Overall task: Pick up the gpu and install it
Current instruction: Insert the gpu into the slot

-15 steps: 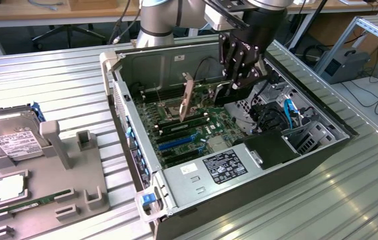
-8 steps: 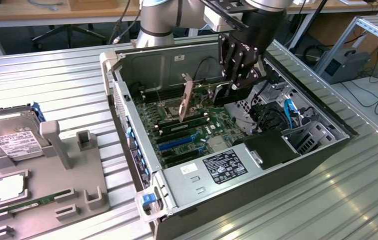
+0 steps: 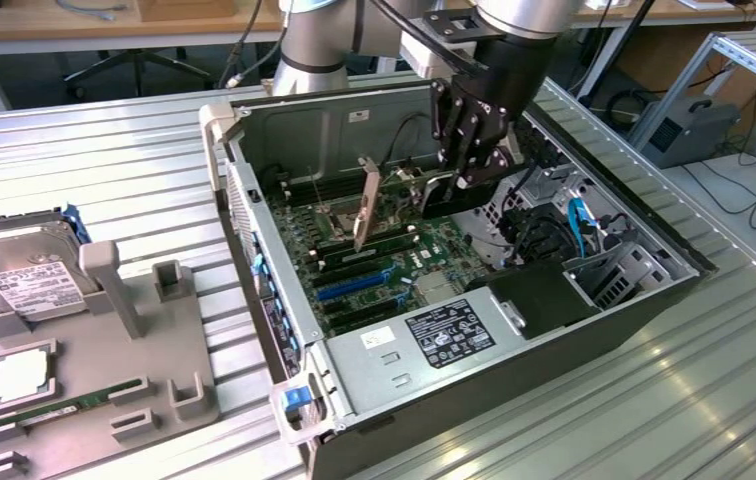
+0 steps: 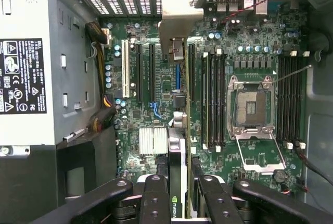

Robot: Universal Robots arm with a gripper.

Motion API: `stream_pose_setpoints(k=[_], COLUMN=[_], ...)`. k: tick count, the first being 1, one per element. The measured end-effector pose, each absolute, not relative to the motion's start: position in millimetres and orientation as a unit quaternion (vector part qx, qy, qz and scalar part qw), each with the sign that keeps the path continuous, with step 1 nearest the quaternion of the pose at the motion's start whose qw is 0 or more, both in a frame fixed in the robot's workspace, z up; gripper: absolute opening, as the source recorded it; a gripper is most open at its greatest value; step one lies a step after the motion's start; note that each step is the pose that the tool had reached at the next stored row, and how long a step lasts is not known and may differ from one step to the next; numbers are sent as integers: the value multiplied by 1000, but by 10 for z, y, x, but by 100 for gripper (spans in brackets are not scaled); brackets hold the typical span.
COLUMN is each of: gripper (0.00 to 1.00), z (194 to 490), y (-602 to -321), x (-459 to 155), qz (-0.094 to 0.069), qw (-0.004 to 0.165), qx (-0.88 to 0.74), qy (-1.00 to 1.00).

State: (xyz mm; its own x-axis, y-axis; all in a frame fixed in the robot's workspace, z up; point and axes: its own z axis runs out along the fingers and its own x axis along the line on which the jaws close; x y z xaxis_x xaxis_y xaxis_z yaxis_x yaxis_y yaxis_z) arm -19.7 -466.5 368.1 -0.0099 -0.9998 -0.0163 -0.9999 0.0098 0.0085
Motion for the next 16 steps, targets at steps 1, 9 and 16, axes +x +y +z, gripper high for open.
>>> stream_pose_setpoints(k=[1, 9, 16], gripper=[27, 27, 27], z=[3673, 3638, 3635], y=[-4664, -4665, -4663], x=[-201, -219, -330], qz=[9, 9, 9], qw=[3, 3, 3], qx=[-704, -704, -704], qy=[711, 711, 711])
